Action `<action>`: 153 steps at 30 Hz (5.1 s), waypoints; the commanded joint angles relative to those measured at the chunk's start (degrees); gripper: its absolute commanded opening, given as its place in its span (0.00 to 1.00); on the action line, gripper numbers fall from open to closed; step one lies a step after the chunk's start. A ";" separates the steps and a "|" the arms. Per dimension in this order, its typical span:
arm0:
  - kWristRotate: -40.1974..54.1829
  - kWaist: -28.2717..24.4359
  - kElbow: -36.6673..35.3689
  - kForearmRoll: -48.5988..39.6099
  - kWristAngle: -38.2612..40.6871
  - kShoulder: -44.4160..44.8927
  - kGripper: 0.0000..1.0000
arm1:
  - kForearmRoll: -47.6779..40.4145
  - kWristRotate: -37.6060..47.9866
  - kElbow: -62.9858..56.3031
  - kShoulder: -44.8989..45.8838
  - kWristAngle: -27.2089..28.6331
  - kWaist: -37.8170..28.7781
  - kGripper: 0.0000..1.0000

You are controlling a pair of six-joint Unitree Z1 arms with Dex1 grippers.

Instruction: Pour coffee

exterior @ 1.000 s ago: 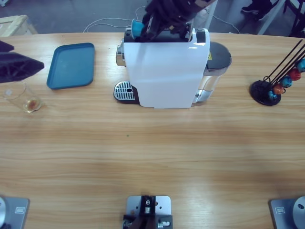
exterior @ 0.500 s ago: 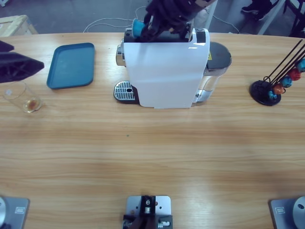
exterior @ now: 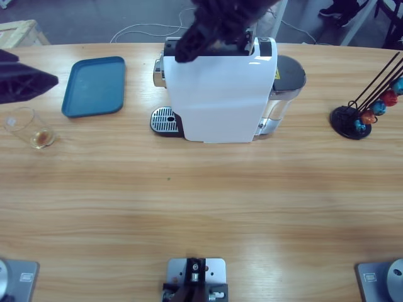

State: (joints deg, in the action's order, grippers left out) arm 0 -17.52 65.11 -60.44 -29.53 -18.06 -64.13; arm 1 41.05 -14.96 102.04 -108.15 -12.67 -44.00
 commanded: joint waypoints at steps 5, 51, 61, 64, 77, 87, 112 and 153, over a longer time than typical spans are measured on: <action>-0.13 -0.51 0.87 0.60 -0.44 2.15 0.98 | -14.14 37.34 -31.05 24.09 19.01 -6.01 0.00; 0.26 -0.51 1.04 0.09 0.97 2.72 0.98 | -46.27 56.27 -31.01 -6.39 10.84 -7.84 0.00; 0.03 -0.51 1.47 -1.11 1.00 4.02 0.98 | -38.55 55.34 -28.45 -9.45 14.95 -7.68 0.00; -0.06 -0.51 1.38 -1.18 1.00 3.93 0.98 | -32.84 54.63 -24.72 -11.21 15.22 -7.68 0.00; -0.06 -0.51 1.55 -2.02 1.00 4.39 0.98 | -21.21 53.70 -17.32 -17.53 15.36 -7.68 0.00; -0.08 -0.51 1.99 -2.02 1.00 4.37 0.98 | -20.75 55.57 -19.25 -19.12 16.03 -7.86 0.00; -11.71 -28.55 29.13 14.72 -17.42 -6.57 1.00 | -7.42 37.20 -28.88 28.40 19.38 -17.35 1.00; 4.42 -45.16 41.49 58.94 -4.23 -33.57 0.79 | -15.12 42.47 -40.68 25.48 20.58 -17.35 1.00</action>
State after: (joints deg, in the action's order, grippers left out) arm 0 -12.49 20.49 -21.63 24.93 -23.14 -92.21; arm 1 26.79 26.99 62.61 -79.73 8.45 -60.65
